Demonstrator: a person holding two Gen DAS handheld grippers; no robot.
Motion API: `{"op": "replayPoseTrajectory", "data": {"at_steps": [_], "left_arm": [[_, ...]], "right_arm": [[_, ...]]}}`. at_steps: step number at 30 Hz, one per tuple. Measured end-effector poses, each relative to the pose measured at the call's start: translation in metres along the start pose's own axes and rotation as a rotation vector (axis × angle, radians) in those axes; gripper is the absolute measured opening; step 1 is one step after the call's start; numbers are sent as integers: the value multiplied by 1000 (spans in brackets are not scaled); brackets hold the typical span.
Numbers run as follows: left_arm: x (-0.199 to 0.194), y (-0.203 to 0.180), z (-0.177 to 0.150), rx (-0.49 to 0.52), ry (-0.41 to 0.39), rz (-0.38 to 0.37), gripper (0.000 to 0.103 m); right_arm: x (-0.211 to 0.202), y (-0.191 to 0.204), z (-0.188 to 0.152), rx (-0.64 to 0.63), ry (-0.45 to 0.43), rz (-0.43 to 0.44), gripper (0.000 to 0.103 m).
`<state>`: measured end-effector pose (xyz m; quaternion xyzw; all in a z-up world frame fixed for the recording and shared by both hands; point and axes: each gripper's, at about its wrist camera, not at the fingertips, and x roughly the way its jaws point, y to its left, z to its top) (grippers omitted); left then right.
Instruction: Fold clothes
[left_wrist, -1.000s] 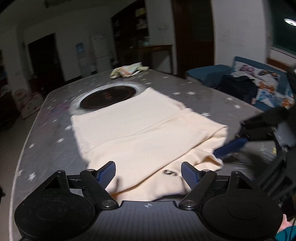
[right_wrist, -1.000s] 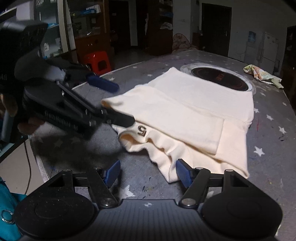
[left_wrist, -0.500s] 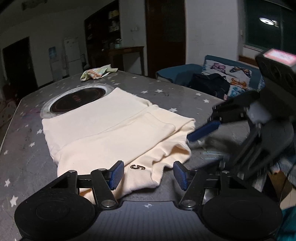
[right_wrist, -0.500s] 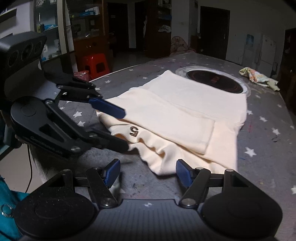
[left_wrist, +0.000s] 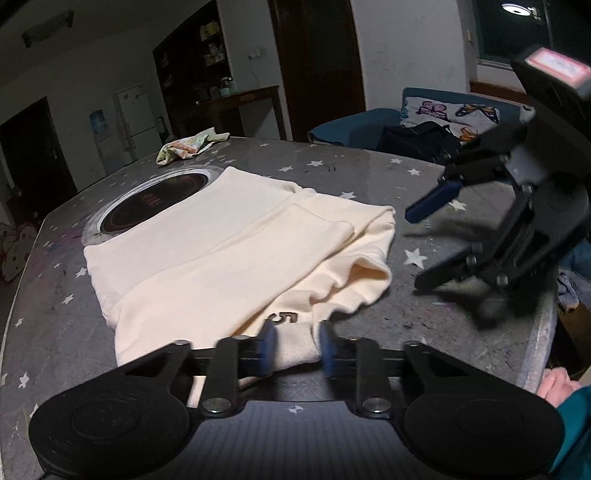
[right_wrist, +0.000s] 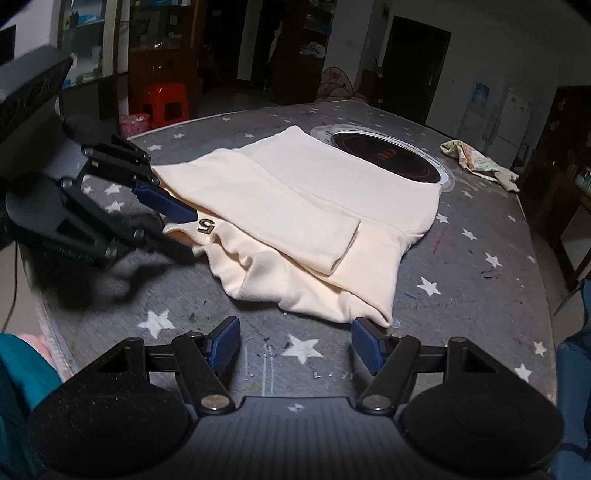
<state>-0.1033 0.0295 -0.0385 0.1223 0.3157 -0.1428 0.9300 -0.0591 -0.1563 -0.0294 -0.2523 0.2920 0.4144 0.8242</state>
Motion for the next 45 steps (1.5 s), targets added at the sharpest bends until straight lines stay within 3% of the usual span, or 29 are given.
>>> {"op": "replayPoseTrajectory", "data": {"at_steps": [2,14,17,18,21,25,29,35,45], "left_arm": [[-1,5,4,-15,-5,0,16],[7,40,37,-112,-36,-58,15],[9,45,39,-127,-39,-77,15],[8,46,39,-126,-40,-83,16],[2,43,33,-101,-47,-85,21],[-8,38,19,-61,-53,-71,44],[-16,31,7,-22,-61,-51,59],[-17,18,-2,62,-55,-34,72],[-5,10,-6,133,-52,35,75]], "right_arm": [[2,3,-2,-26,-9,-7,69],[24,11,15,-123,-100,0,68],[33,11,21,-142,-125,1,63],[36,10,23,-139,-126,4,54],[39,3,28,-108,-117,17,35],[37,-8,33,-64,-114,51,29],[38,-10,37,-68,-114,48,28],[42,-9,39,-79,-112,42,28],[46,-18,46,-46,-94,22,29]]}}
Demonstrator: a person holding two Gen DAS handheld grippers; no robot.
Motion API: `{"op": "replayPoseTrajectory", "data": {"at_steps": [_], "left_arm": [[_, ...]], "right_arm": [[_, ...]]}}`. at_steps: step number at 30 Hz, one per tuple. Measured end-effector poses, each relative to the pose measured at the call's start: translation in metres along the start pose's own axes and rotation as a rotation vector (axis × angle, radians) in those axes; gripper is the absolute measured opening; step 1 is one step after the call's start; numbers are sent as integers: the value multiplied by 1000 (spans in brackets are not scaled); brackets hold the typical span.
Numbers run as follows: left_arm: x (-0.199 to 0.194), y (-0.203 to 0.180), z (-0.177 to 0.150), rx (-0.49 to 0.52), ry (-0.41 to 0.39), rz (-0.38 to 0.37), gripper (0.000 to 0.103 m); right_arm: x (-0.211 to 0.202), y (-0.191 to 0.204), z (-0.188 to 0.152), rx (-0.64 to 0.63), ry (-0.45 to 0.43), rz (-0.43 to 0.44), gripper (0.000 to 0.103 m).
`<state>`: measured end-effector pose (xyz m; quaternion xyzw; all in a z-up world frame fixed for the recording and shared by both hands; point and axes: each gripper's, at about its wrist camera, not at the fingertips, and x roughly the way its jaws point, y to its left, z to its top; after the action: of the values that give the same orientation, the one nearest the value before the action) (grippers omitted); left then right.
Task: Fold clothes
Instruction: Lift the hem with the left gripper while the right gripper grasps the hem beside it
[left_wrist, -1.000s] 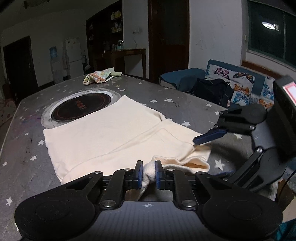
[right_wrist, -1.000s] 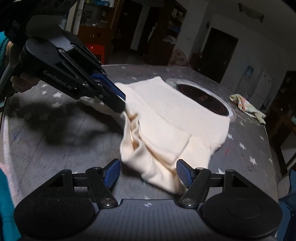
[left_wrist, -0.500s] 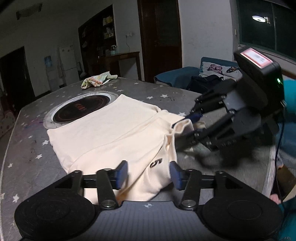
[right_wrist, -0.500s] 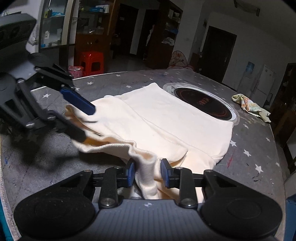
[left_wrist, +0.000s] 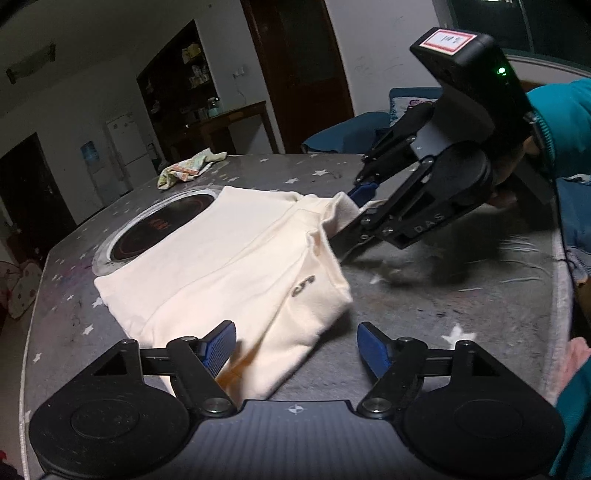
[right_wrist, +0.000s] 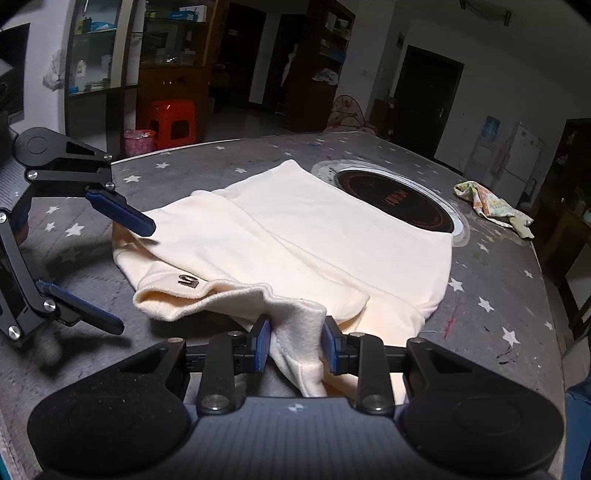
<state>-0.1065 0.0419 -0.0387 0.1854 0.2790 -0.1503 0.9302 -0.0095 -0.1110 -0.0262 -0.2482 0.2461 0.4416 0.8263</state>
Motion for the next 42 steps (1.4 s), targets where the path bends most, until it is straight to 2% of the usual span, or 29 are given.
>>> {"op": "replayPoseTrajectory", "data": {"at_steps": [3,6,8,11,16,25,32,35,38,42], "left_arm": [[9,-1,1,8,8,17,74],[14,-2,1,16,2,11,61],[17,-2,1,13,-2,2,45],[19,6,4,-29,0,-5,33],[19,24,10,-115,-4,-16,27],[25,44,17,-195,10,-36,27],[30,48,16,-212,26,-30,32],[30,43,14,-189,32,1,41],[30,36,10,-160,42,17,42],[29,23,4,-96,42,58,46]], "right_arm": [[1,-1,1,-3,2,1,30],[2,-1,0,1,1,5,31],[2,-3,-1,5,1,8,32],[1,-4,-1,12,2,13,32],[-1,-2,-3,8,1,13,35],[-7,4,-7,-5,-6,5,35],[-10,5,-14,6,-8,-11,35],[-13,8,-18,10,-23,-30,35],[-15,14,-19,-27,-45,-66,35],[-13,20,-16,-85,-55,-67,35]]}}
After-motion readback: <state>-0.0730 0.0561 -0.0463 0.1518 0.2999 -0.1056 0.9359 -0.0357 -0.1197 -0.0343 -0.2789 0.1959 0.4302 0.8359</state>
